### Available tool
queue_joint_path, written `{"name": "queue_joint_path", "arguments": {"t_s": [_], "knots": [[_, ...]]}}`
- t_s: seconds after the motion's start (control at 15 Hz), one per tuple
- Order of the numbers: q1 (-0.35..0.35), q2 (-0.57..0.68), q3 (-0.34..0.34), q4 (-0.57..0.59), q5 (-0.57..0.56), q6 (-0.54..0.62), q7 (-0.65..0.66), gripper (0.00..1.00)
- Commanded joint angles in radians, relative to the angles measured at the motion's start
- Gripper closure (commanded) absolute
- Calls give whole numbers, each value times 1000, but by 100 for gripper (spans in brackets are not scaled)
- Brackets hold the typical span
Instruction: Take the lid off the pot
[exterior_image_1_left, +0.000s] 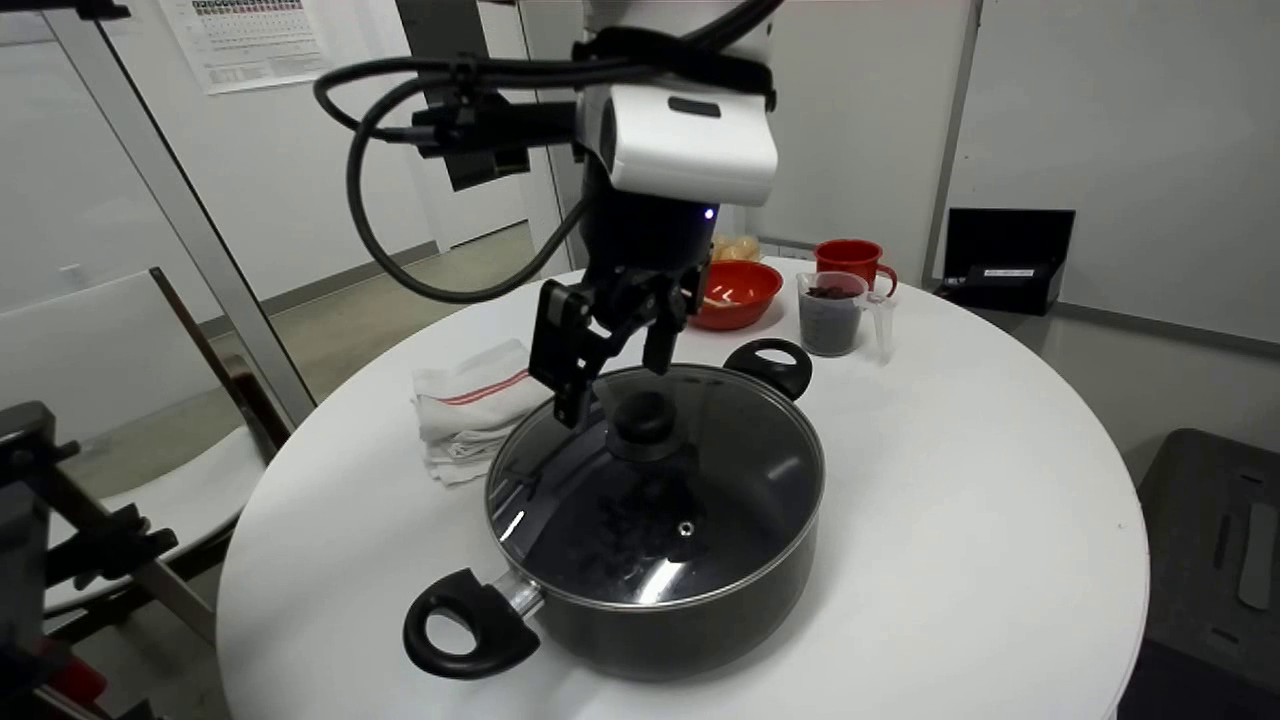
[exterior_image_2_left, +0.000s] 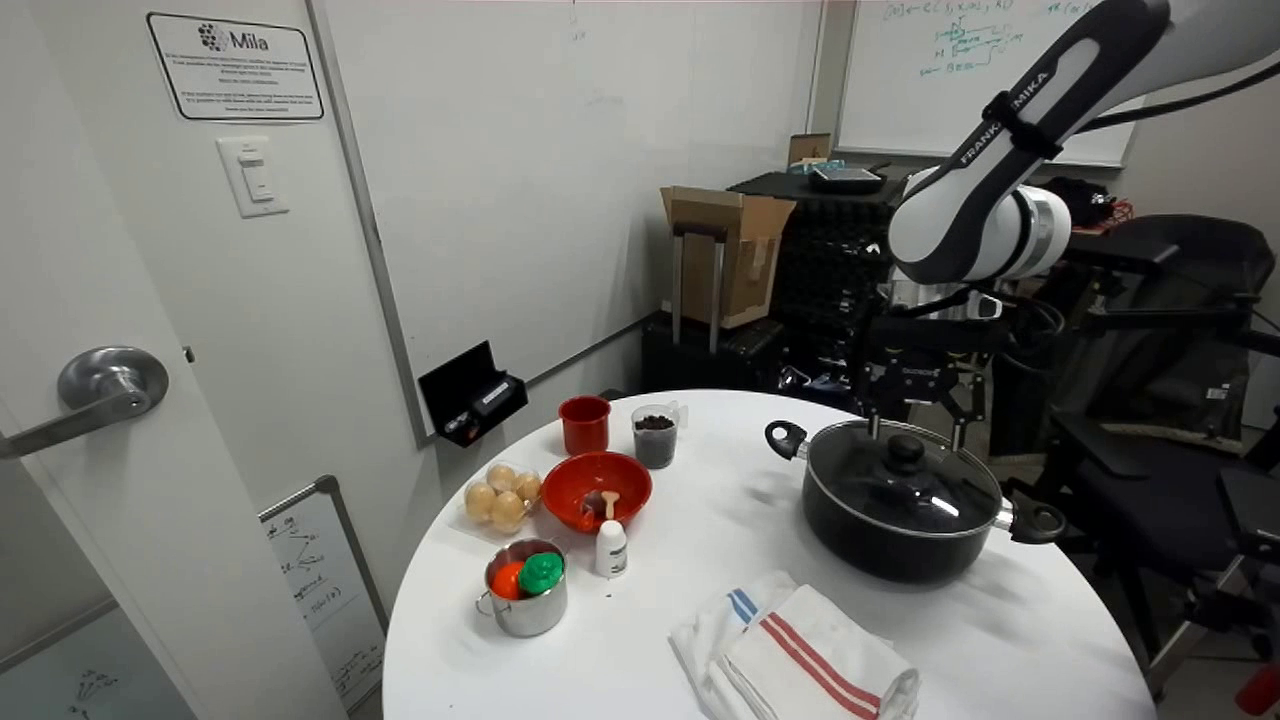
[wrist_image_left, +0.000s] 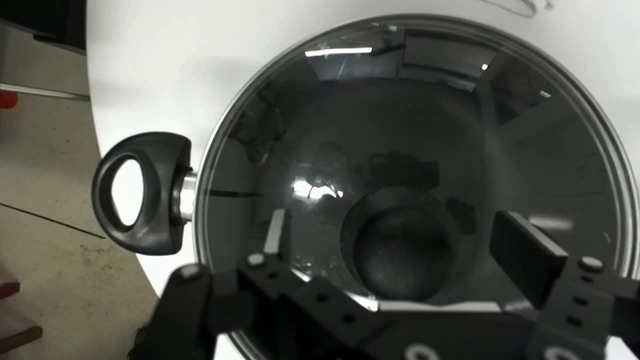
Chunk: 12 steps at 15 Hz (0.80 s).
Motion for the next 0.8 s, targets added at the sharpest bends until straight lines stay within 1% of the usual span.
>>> {"name": "queue_joint_path", "arguments": {"t_s": [0.0,0.07,0.13,0.2,0.53,0.6,0.67,0.73], "knots": [[16,51,-18,43,12,44,61,0],[15,57,-17,48,12,52,71,0],[15,62,-18,50,11,61,80,9],[14,65,-16,50,12,69,83,26],[11,68,-13,48,14,94,100,62],[10,60,-14,46,14,95,100,67],[8,56,-12,42,16,99,97,69],[10,50,-13,37,16,104,97,74]]}}
